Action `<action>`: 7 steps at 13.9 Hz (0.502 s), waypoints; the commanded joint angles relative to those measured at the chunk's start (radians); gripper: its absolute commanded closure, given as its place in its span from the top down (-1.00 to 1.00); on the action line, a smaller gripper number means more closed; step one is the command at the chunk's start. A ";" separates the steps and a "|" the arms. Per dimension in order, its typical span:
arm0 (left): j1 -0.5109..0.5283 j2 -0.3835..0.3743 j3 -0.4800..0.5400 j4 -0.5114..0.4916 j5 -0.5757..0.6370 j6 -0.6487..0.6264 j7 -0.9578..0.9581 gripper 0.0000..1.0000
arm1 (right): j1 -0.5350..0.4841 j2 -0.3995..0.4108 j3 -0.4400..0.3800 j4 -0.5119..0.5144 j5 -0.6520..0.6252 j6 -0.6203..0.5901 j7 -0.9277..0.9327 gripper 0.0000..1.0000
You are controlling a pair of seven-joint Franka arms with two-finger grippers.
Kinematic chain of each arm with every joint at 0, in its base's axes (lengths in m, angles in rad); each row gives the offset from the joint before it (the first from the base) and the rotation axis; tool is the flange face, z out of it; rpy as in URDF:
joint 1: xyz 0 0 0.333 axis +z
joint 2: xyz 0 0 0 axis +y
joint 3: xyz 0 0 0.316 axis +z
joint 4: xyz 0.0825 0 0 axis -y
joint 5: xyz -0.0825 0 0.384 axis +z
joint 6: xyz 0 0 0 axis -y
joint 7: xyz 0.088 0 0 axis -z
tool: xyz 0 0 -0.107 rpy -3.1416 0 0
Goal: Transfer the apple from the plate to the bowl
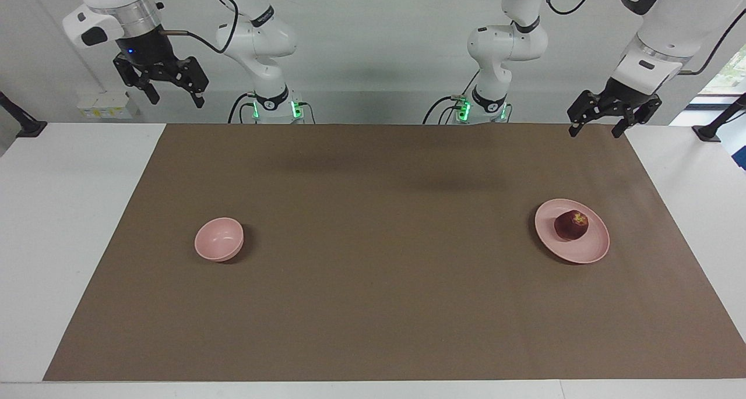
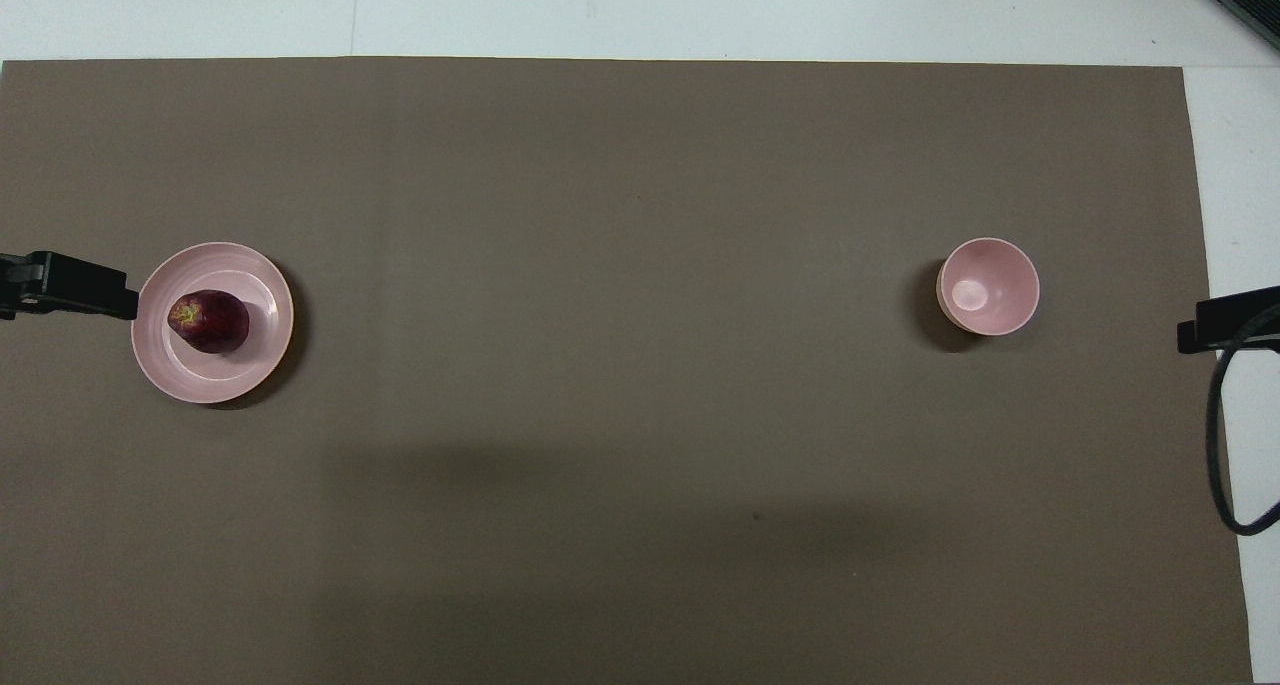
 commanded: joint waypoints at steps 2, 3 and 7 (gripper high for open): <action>-0.008 -0.035 0.006 -0.046 0.009 0.027 0.001 1.00 | -0.010 -0.009 0.004 -0.007 0.012 0.011 -0.030 1.00; -0.008 -0.035 0.006 -0.046 0.009 0.027 0.001 1.00 | -0.010 -0.009 0.004 -0.009 0.014 0.011 -0.029 1.00; -0.008 -0.033 0.006 -0.046 0.009 0.029 0.000 1.00 | -0.010 -0.010 0.004 -0.010 0.014 0.011 -0.030 1.00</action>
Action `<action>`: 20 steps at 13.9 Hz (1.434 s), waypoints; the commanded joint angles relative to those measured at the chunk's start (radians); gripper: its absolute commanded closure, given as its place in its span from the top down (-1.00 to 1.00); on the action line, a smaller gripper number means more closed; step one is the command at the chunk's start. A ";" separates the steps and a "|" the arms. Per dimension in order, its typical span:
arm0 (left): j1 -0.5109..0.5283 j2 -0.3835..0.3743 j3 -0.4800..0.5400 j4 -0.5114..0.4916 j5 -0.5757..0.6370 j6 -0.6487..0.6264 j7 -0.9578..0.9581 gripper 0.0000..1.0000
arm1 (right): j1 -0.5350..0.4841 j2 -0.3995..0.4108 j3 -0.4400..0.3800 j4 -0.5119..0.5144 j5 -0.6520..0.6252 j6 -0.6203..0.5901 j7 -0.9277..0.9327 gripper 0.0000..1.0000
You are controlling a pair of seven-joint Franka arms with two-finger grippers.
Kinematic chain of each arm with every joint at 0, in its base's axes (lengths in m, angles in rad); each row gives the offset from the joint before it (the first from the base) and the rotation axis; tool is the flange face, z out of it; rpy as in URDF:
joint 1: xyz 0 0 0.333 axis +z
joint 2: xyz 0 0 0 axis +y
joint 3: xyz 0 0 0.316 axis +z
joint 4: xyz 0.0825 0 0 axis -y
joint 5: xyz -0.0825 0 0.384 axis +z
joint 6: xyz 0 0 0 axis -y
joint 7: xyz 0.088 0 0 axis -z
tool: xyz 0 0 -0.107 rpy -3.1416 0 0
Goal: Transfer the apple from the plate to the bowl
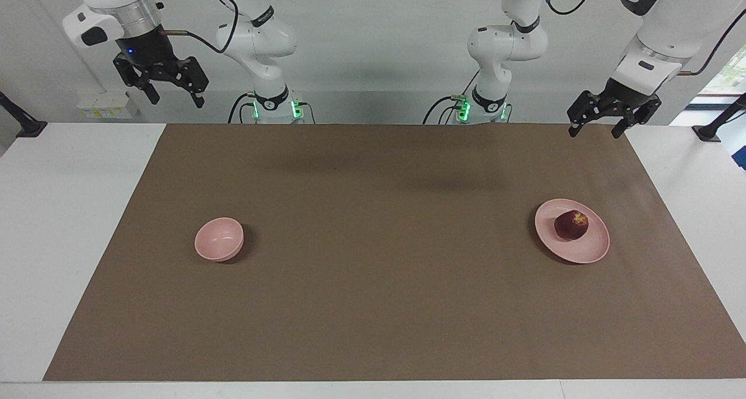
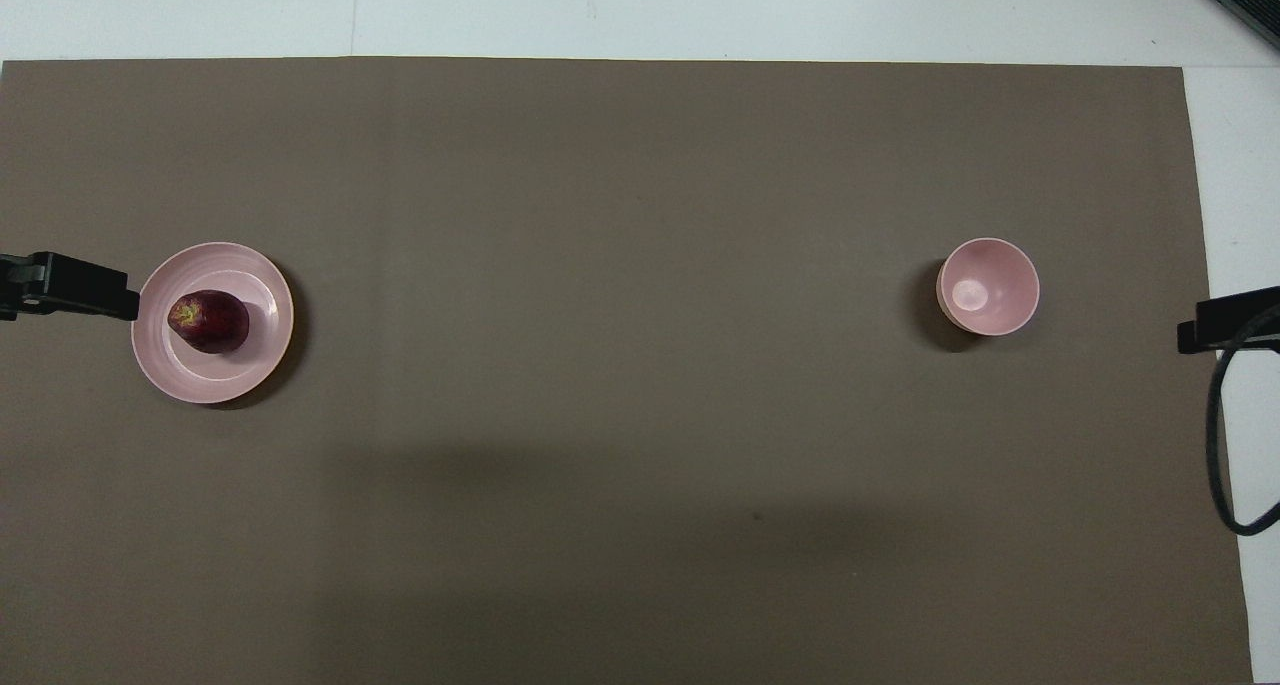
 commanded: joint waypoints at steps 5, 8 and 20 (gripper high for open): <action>-0.008 -0.033 0.006 -0.041 0.009 0.021 0.000 1.00 | -0.010 -0.010 0.004 -0.010 0.014 0.011 -0.030 1.00; -0.009 -0.030 0.006 -0.034 0.005 0.015 -0.003 1.00 | -0.008 -0.010 0.004 -0.010 0.015 0.011 -0.029 1.00; 0.004 -0.030 0.007 -0.031 0.003 -0.008 -0.005 1.00 | -0.010 -0.013 0.004 -0.016 0.015 0.011 -0.030 1.00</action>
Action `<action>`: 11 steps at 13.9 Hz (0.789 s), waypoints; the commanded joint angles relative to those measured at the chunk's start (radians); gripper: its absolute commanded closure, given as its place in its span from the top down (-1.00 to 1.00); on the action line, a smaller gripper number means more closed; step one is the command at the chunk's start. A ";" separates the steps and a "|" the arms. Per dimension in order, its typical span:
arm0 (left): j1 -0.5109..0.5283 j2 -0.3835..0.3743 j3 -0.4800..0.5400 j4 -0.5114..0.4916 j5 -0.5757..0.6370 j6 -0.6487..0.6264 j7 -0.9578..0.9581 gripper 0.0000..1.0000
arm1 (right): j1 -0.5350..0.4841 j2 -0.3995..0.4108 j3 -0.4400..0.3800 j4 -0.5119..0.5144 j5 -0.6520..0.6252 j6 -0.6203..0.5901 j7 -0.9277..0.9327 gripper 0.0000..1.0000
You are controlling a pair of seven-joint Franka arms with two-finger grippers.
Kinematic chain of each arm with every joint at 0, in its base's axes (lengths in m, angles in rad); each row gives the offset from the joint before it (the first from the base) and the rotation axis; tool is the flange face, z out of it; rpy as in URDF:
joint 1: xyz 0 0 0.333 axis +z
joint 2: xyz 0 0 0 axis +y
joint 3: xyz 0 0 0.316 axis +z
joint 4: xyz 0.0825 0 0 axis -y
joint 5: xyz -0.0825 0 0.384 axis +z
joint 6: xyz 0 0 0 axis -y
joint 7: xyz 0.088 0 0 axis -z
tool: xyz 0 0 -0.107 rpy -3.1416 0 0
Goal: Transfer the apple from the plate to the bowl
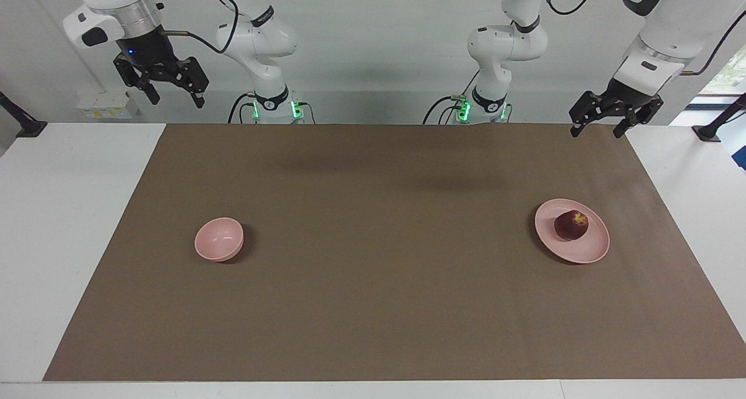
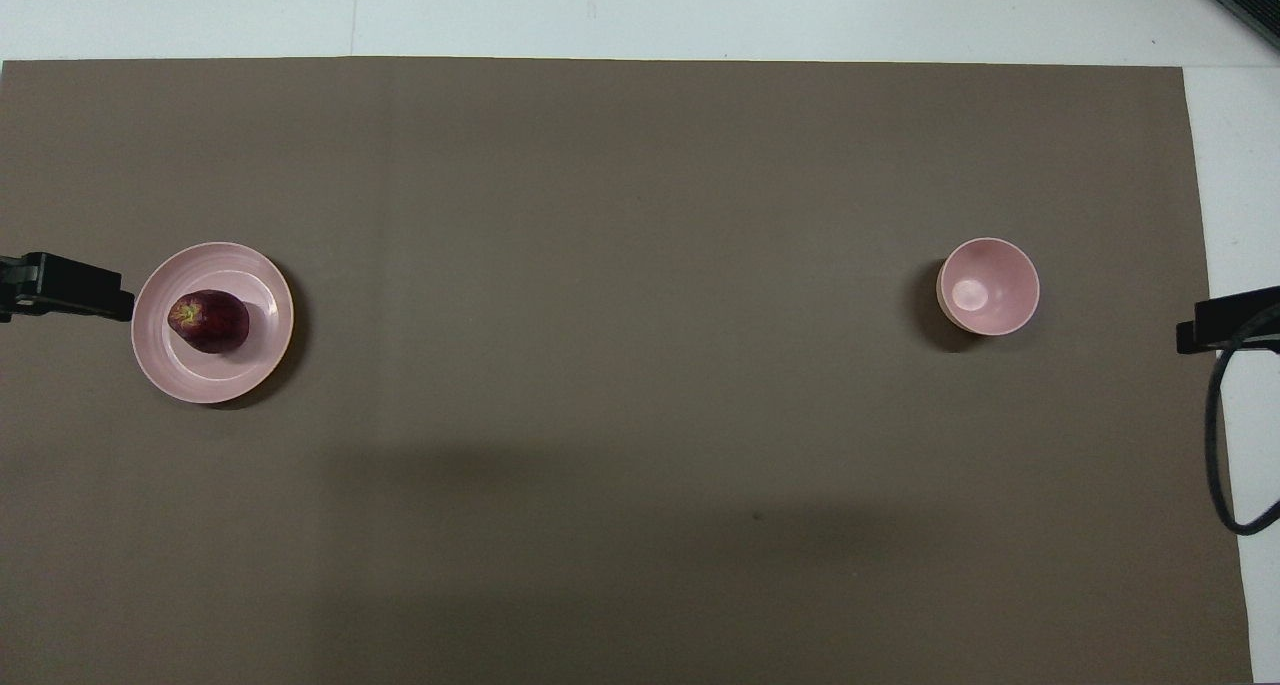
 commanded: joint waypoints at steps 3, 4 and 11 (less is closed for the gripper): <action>0.003 -0.028 0.003 -0.026 0.012 -0.009 -0.005 1.00 | -0.010 -0.013 0.004 -0.015 0.015 0.010 -0.030 1.00; 0.003 -0.030 0.001 -0.027 0.012 -0.004 -0.005 1.00 | -0.010 -0.013 0.004 -0.015 0.015 0.009 -0.030 1.00; 0.009 -0.015 0.003 -0.079 0.014 0.042 0.002 1.00 | -0.010 -0.015 0.004 -0.019 0.015 0.006 -0.033 1.00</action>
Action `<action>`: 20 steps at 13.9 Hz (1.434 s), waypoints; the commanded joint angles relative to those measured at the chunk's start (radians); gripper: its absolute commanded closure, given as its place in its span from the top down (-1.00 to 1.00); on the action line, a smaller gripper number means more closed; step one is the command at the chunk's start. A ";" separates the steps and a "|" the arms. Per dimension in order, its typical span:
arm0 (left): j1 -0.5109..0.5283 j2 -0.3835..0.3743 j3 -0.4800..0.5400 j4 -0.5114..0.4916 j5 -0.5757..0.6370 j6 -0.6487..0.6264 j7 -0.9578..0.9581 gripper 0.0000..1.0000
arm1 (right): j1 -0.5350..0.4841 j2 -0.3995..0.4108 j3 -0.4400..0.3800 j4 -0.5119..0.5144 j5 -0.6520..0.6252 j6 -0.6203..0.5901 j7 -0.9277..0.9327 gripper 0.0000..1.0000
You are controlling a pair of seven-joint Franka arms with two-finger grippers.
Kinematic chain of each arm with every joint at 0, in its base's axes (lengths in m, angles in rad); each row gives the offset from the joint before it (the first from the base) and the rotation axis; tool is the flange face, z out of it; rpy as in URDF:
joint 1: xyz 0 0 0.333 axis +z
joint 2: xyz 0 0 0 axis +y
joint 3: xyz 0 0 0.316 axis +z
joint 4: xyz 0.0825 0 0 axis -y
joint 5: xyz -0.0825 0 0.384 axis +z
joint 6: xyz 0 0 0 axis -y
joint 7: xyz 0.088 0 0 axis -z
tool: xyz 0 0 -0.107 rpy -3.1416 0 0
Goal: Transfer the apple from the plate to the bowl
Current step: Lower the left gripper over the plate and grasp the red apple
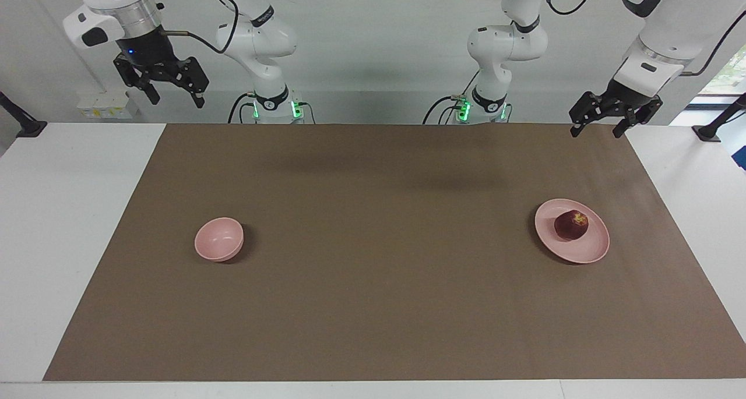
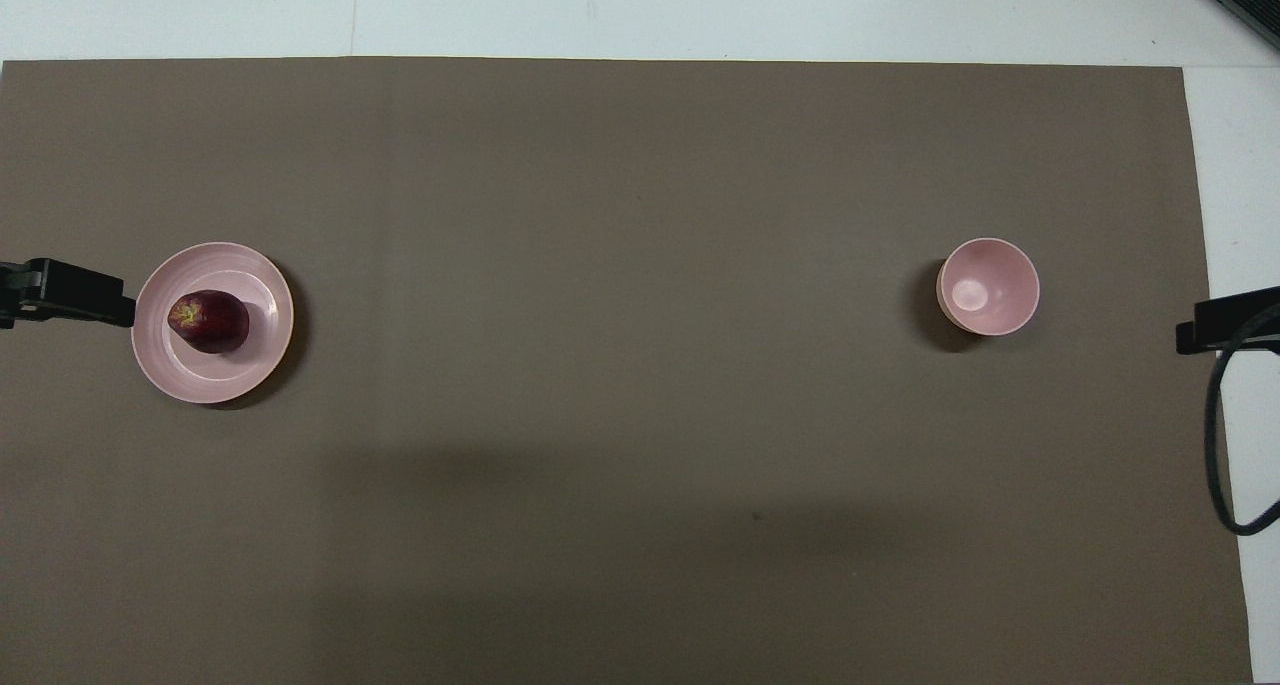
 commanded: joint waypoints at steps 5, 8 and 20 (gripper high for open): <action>0.021 -0.002 0.002 -0.154 0.013 0.174 0.002 1.00 | -0.011 -0.030 0.001 -0.036 0.015 0.000 -0.060 1.00; 0.022 0.023 0.002 -0.215 0.013 0.266 0.003 1.00 | -0.011 -0.030 0.001 -0.036 0.015 0.000 -0.060 1.00; 0.117 0.193 0.002 -0.331 0.013 0.573 0.057 1.00 | -0.011 -0.030 0.001 -0.036 0.015 -0.001 -0.085 1.00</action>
